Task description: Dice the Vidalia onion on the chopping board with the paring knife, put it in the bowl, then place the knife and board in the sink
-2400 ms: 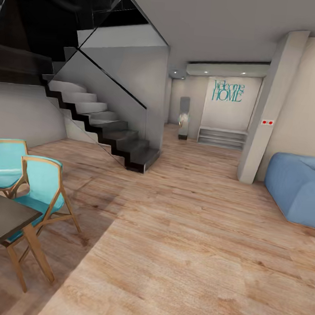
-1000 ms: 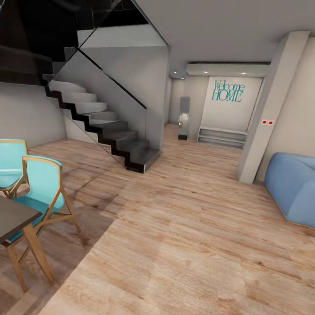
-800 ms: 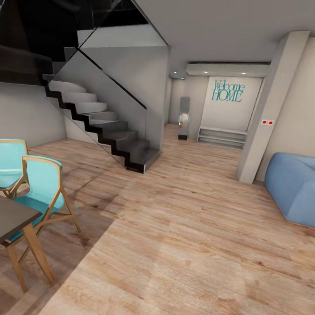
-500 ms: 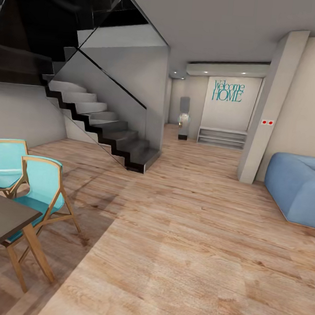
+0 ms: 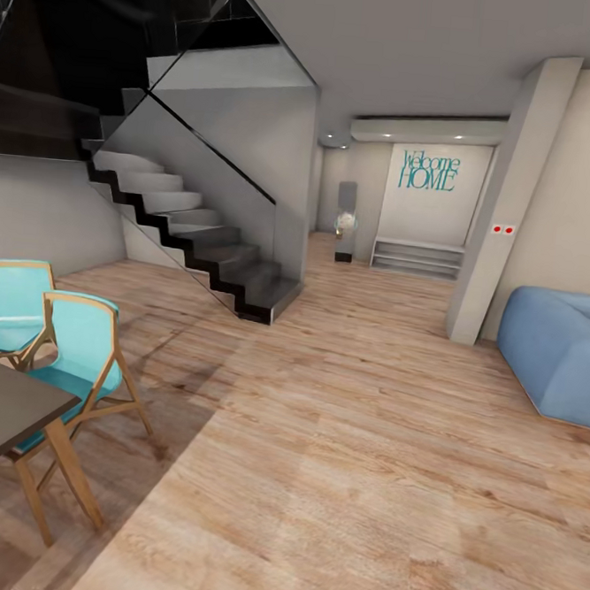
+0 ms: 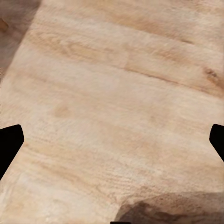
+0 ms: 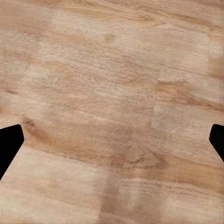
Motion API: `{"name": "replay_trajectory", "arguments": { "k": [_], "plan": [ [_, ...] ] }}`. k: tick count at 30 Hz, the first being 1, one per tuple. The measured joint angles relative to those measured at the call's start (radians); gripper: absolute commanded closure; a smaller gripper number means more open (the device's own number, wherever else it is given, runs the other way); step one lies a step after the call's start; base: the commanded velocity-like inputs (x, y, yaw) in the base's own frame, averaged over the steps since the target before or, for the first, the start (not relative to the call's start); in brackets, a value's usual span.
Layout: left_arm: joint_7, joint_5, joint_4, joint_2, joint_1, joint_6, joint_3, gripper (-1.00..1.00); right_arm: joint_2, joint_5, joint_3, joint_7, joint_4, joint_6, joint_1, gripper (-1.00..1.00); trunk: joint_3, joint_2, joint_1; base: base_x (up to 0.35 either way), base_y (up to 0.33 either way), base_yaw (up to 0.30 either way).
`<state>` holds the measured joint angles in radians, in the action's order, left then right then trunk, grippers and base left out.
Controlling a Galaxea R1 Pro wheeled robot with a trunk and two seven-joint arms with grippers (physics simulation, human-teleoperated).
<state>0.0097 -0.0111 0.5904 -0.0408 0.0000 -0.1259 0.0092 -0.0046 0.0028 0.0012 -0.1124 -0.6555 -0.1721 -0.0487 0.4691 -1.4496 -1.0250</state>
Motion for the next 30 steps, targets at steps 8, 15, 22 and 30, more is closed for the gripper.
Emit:
{"name": "replay_trajectory", "arguments": {
  "k": [8,15,22,30],
  "plan": [
    [0.000,0.002,-0.017,0.017,0.000,-0.001,-0.002,-1.00,0.000,0.000,0.001,0.000,0.000,0.000,0.000,-1.00,0.000,0.000,0.000,0.000,0.000,0.220],
    [0.000,0.002,-0.023,0.019,0.000,-0.002,-0.002,-1.00,0.000,0.000,0.001,0.000,0.000,0.000,0.000,-1.00,0.000,0.000,0.000,-0.004,0.000,0.244],
    [-0.001,0.004,-0.048,0.032,0.000,-0.003,-0.003,-1.00,0.000,0.001,0.001,0.000,0.000,0.000,0.000,-1.00,0.000,0.000,-0.001,-0.268,0.000,0.245],
    [-0.001,0.004,-0.052,0.033,0.000,-0.003,-0.003,-1.00,0.001,0.001,0.001,-0.001,0.001,0.000,0.000,-1.00,0.000,0.000,-0.001,-0.337,-0.033,0.245]
  ]
}}
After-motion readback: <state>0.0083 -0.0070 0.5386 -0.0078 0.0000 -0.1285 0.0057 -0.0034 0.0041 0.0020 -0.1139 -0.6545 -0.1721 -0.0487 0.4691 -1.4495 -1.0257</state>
